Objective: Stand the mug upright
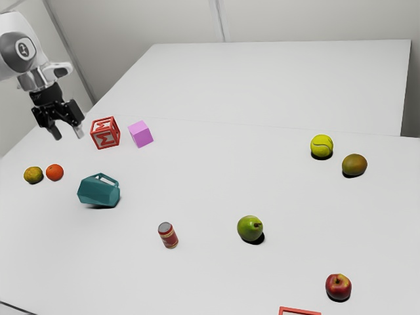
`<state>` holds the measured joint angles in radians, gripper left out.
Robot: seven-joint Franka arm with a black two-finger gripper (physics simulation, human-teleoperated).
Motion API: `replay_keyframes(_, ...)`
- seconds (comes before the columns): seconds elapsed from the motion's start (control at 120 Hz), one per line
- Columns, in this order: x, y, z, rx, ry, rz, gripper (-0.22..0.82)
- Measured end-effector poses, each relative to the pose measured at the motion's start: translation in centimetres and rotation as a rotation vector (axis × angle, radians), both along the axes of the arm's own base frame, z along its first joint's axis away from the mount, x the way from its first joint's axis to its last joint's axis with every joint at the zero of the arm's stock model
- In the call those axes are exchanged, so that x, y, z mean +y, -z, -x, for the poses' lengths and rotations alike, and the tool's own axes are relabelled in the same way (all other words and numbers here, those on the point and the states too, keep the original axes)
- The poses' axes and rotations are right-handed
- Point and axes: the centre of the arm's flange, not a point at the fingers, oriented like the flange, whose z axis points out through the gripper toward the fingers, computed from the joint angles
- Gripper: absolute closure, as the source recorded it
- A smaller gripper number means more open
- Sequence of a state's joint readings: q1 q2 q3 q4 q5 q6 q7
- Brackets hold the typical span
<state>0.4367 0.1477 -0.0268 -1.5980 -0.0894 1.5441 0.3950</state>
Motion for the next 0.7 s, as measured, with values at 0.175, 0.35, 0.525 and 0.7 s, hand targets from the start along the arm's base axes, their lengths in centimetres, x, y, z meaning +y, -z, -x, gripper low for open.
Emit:
replay_keyframes(0.175,3.3,3.9,0.8,-0.001,0.001,0.050,0.03)
replay_keyframes(0.35,5.8,7.1,1.6,-0.012,-0.006,0.104,0.03)
replay_keyframes(0.525,7.3,10.1,2.0,-0.020,-0.009,0.162,0.03)
replay_keyframes(0.7,7.8,12.6,2.3,-0.046,-0.026,0.237,0.03)
